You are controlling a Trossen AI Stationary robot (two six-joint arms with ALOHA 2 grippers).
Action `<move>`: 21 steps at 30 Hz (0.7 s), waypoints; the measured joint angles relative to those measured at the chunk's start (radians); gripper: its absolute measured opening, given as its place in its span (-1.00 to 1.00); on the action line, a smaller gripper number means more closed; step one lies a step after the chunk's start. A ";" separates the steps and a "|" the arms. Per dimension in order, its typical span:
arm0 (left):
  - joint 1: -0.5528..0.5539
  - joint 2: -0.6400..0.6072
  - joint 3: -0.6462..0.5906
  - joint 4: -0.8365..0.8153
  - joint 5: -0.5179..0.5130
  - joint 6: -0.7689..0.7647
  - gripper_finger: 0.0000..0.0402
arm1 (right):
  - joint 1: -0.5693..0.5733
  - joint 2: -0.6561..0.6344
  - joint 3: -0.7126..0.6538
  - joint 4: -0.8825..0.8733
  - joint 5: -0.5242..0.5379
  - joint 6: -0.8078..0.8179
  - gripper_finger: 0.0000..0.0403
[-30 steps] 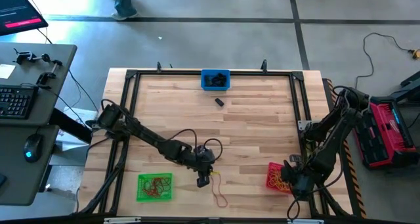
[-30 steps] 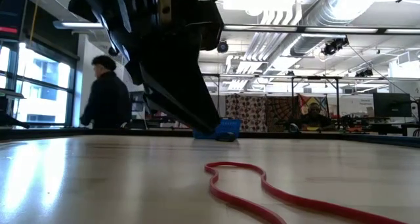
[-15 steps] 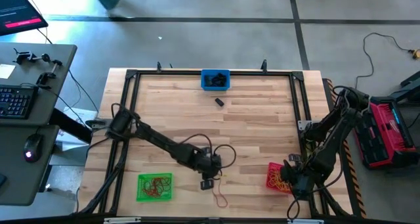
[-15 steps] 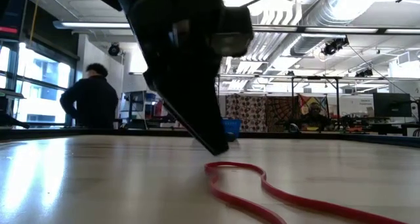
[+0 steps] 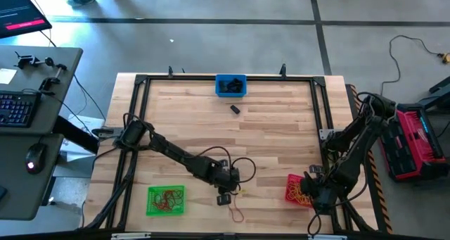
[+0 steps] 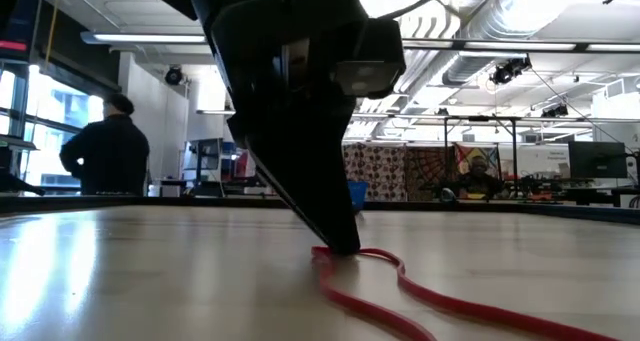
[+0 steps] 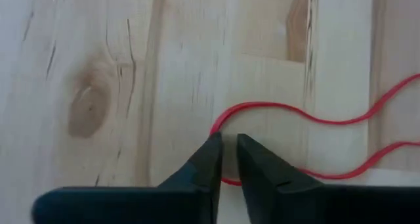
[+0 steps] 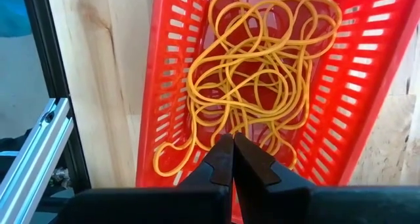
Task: Sort rubber bands into baskets
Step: Put the red rubber band into the green basket
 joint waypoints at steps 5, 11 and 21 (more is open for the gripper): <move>0.002 -0.005 -0.002 -0.004 -0.005 0.030 -0.98 | 0.000 0.000 0.000 0.000 0.007 -0.002 -1.00; 0.008 -0.047 -0.008 -0.039 -0.016 0.017 -1.00 | 0.000 0.000 0.000 0.000 0.029 -0.003 -1.00; 0.011 -0.068 -0.008 -0.050 -0.016 -0.013 -0.83 | 0.000 0.000 0.000 -0.002 0.035 -0.019 -1.00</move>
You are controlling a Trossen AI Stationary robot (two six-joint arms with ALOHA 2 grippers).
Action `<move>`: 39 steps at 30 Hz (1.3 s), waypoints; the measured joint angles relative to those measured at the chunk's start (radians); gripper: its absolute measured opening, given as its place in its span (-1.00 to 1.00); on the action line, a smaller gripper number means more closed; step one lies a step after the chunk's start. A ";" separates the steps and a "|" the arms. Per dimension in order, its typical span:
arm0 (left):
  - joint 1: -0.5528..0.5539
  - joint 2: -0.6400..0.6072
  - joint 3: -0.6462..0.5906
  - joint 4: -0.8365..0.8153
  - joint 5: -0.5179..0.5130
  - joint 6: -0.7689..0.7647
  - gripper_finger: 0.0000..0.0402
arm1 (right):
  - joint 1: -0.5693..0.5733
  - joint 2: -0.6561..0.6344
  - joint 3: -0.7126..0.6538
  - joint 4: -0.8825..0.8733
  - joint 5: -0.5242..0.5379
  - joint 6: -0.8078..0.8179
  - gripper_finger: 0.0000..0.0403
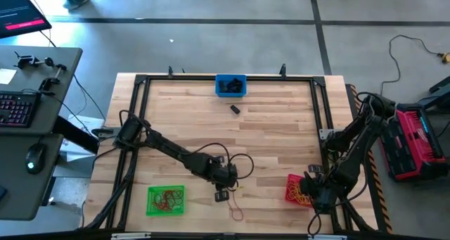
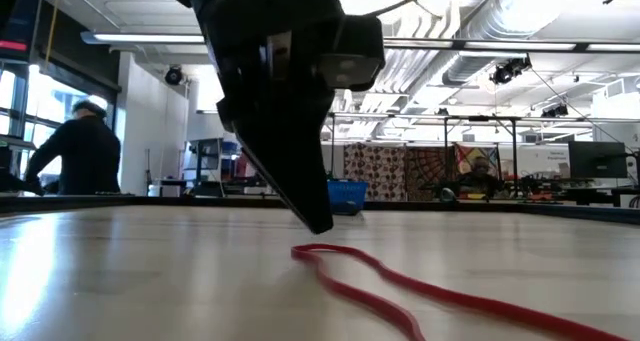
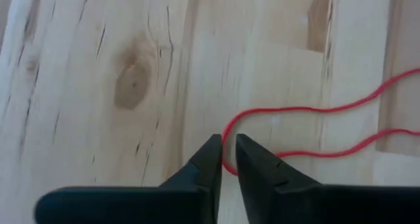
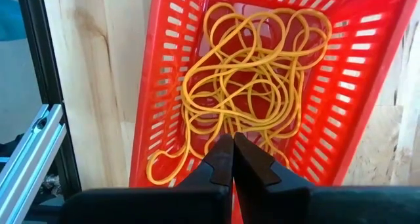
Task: Sort rubber bands into baskets
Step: Put the red rubber band into the green basket
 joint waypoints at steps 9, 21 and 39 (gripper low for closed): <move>0.009 0.025 0.002 -0.003 0.016 -0.018 -0.62 | 0.000 0.000 0.000 0.000 0.000 -0.017 -1.00; 0.010 0.029 0.005 -0.028 0.009 0.000 -0.97 | 0.000 0.000 0.000 -0.019 0.025 -0.045 -1.00; 0.001 -0.235 0.002 -0.150 -0.043 0.089 -1.00 | 0.000 0.000 0.000 -0.055 0.072 -0.098 -1.00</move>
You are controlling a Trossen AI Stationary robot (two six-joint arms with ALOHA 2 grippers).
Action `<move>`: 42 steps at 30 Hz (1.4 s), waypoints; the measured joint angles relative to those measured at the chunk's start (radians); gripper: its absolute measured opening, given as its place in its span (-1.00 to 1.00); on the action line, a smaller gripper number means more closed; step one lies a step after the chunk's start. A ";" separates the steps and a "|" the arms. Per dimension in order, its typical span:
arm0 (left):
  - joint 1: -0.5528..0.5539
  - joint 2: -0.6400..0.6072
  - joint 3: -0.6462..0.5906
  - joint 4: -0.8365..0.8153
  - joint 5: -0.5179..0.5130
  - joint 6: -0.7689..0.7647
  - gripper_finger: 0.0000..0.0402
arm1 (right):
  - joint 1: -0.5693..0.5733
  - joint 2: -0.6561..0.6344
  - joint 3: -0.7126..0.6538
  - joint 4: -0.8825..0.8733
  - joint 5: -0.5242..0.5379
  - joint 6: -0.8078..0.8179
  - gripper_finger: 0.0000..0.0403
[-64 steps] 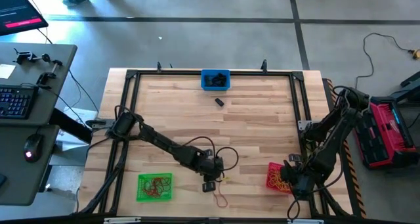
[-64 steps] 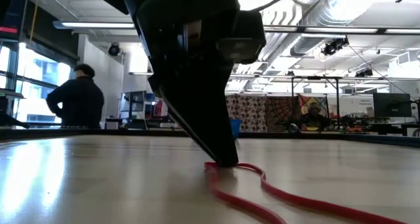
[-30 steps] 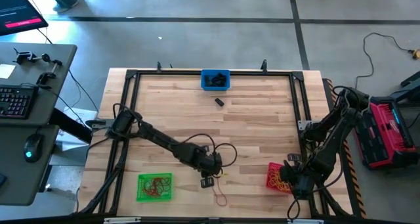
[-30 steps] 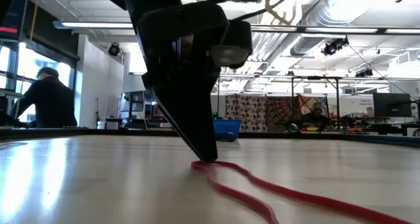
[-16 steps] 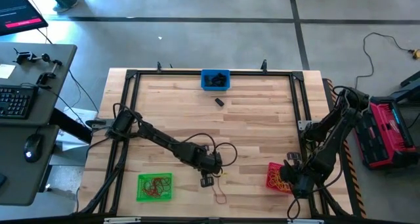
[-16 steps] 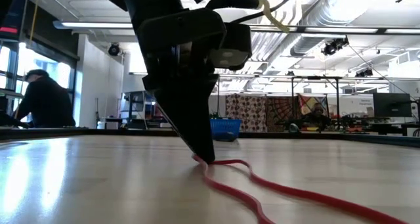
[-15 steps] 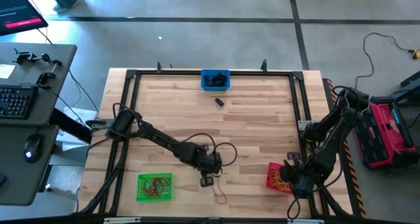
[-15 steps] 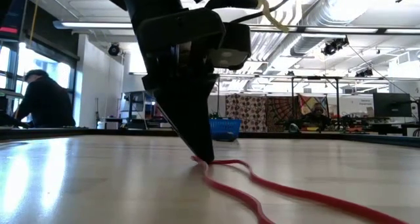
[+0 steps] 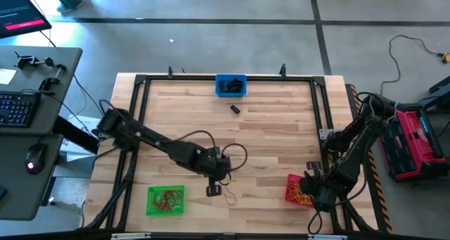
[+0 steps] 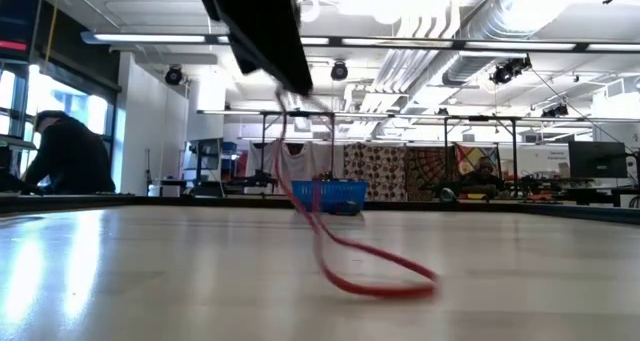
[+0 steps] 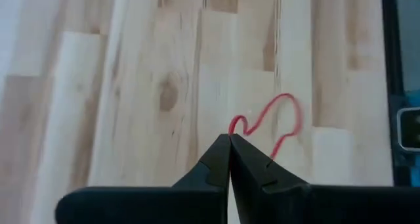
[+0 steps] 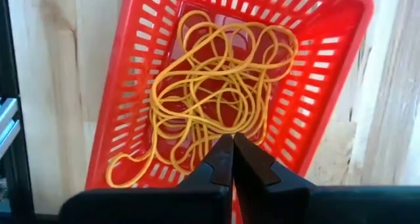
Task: Sort rubber bands into baskets
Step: Put the red rubber band into the green basket
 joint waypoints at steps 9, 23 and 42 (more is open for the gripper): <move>-0.042 -0.162 0.000 -0.135 -0.010 0.006 -1.00 | 0.000 0.000 0.000 -0.025 0.035 -0.036 -1.00; -0.196 -0.327 0.000 -0.440 0.119 -0.127 -1.00 | -0.002 0.000 0.000 -0.033 0.052 -0.050 -1.00; -0.396 -0.375 -0.055 -0.613 0.169 -0.448 -1.00 | -0.002 0.000 0.000 -0.033 0.053 -0.066 -1.00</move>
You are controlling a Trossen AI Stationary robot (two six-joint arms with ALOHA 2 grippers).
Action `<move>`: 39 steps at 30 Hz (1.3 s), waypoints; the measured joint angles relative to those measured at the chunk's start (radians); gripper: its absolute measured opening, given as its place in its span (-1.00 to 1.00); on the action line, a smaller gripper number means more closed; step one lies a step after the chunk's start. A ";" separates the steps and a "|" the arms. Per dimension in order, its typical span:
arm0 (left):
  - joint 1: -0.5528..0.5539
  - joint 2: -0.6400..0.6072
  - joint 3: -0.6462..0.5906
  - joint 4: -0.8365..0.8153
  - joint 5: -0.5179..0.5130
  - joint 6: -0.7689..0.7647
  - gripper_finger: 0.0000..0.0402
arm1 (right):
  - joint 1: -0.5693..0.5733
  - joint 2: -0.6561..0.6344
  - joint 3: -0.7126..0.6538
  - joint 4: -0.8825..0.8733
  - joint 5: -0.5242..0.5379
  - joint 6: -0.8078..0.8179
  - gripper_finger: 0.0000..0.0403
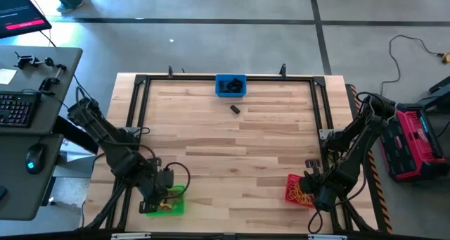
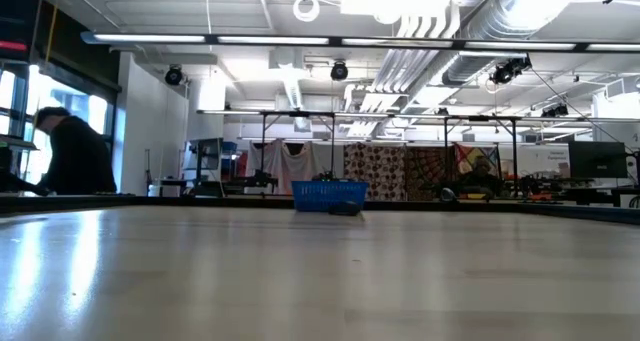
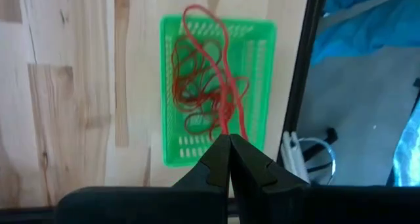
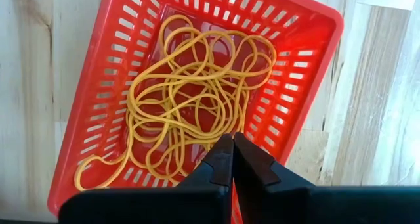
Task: Sort rubber bands into baskets
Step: Put the red rubber band into the green basket
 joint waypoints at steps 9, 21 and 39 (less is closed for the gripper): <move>-0.010 0.000 -0.119 0.101 0.047 -0.002 -1.00 | 0.000 0.000 0.000 0.000 0.004 0.005 -1.00; 0.010 0.013 -0.298 0.294 0.049 -0.075 -1.00 | 0.000 0.000 0.000 0.000 0.019 0.006 -1.00; 0.081 0.131 -0.321 0.480 0.092 -0.027 -0.93 | 0.000 0.000 0.000 0.000 0.019 0.015 -1.00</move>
